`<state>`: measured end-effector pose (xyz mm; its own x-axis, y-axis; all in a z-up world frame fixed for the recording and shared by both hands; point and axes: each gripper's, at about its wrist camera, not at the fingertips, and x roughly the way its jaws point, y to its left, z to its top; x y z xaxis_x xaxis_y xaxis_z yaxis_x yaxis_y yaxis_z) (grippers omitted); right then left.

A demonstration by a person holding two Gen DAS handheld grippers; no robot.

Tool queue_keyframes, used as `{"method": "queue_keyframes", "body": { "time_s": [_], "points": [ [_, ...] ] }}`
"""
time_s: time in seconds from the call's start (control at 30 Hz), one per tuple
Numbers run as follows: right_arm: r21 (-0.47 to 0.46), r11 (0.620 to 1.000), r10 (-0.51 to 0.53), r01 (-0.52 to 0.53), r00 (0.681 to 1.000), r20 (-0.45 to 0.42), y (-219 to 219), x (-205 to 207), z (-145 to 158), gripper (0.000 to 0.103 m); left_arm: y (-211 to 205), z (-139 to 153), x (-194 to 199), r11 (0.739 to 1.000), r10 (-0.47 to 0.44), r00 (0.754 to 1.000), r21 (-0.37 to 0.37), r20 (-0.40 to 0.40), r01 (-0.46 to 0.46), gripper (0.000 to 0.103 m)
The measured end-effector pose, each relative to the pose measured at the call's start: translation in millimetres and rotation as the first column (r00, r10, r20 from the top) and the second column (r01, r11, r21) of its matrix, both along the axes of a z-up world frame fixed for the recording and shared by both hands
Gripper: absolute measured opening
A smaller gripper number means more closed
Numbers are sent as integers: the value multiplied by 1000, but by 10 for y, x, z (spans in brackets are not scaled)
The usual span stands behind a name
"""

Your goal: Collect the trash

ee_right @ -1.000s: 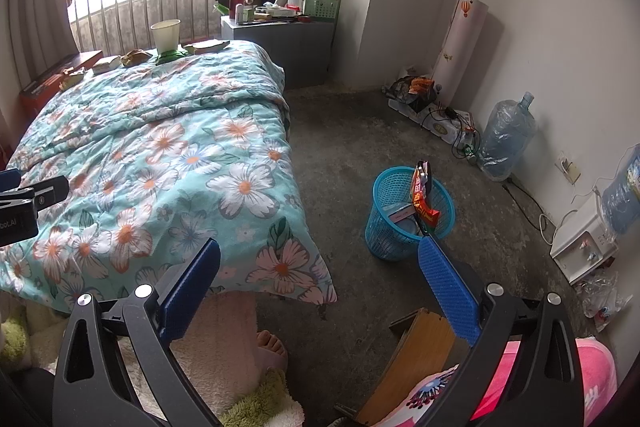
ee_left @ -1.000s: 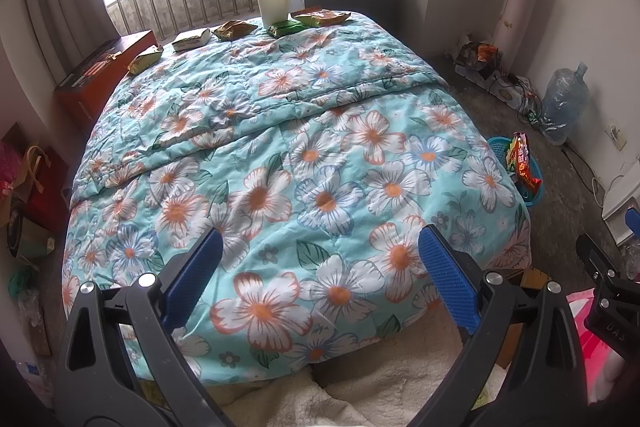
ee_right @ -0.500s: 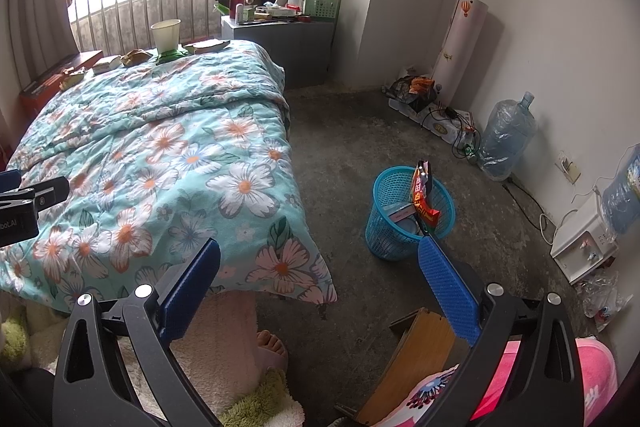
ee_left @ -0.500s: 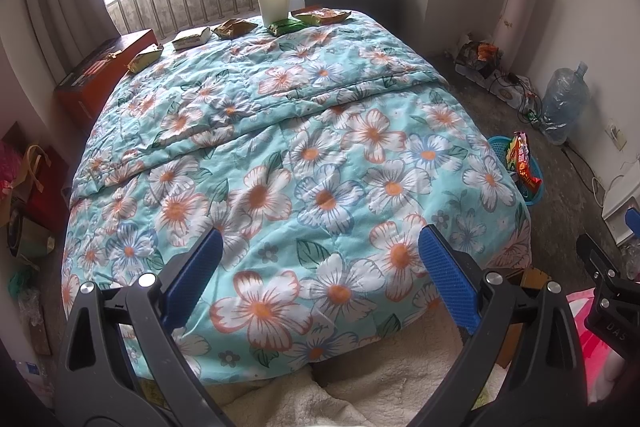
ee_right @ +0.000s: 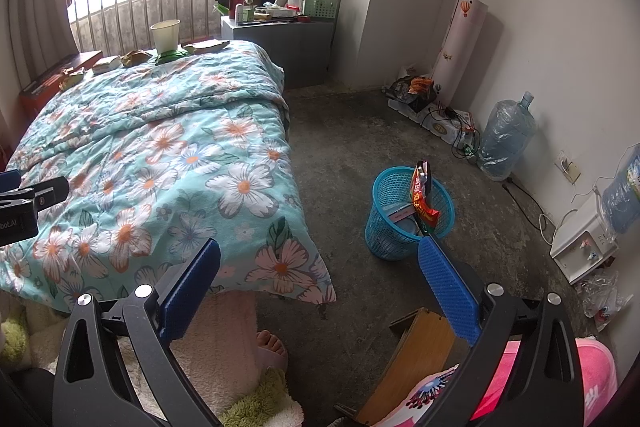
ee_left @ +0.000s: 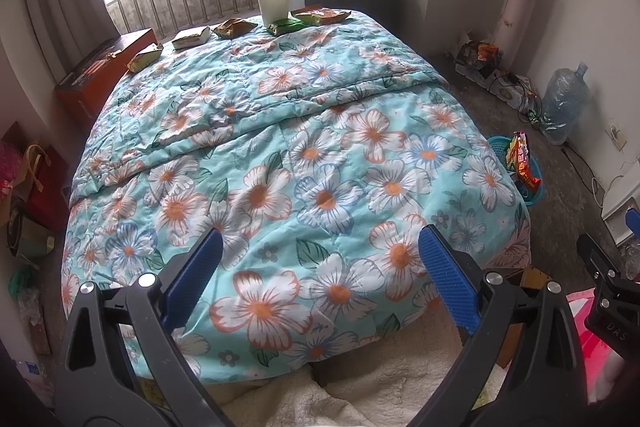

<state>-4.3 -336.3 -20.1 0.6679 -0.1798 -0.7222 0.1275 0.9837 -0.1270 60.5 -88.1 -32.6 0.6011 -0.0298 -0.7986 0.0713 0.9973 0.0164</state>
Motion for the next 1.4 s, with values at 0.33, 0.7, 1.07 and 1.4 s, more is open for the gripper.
{"method": "queue_keyframes", "body": {
  "time_s": [0.33,0.7,1.07,1.4],
  "points": [
    [0,1000,0,0,1000,-2,-12,-2,-2,96,-3,-9,4,1000,-1,1000,0,-5,1,94],
    [2,1000,2,-2,1000,0,-28,-4,4,96,-25,83,4,1000,0,999,31,37,-1,94],
    [3,1000,2,-2,1000,-1,-45,-5,6,96,-23,63,9,1000,2,1000,26,19,-3,94],
    [4,1000,2,-2,1000,-2,-45,-3,5,96,-19,56,15,1000,2,1000,24,15,-2,94]
  ]
}}
